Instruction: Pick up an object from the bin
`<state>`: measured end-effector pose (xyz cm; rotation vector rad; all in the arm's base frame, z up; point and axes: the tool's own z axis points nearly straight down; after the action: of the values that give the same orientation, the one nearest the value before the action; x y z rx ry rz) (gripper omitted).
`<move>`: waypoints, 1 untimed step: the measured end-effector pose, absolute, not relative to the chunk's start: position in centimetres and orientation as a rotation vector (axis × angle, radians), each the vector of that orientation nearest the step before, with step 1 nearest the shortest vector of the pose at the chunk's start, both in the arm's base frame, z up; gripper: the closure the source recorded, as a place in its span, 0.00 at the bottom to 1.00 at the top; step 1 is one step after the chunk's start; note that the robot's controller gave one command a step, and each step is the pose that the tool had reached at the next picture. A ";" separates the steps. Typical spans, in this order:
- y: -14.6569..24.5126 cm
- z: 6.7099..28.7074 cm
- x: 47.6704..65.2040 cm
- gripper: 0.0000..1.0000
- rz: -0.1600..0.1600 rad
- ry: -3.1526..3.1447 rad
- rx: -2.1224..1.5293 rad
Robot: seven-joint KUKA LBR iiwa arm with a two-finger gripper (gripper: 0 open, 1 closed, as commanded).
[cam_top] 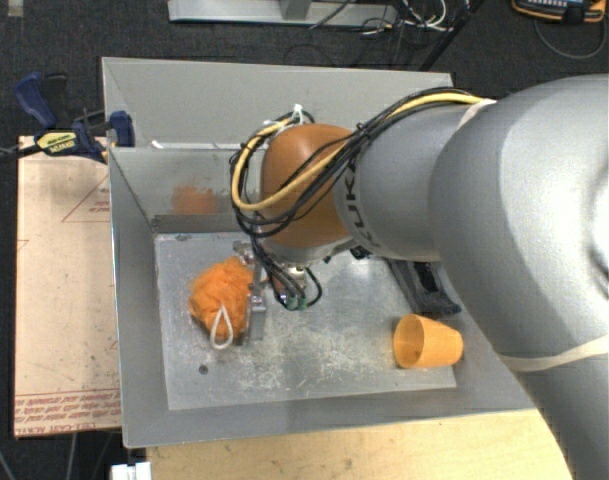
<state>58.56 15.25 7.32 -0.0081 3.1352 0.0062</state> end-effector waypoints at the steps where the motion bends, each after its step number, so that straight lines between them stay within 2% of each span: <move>1: 16.9 7.2 57.8 0.00 0.008 3.117 -0.336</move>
Offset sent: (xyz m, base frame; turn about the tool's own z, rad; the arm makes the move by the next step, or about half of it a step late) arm -0.0255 0.0279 -0.0032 -0.1430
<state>57.83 16.91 7.19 -0.3356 3.1169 0.0085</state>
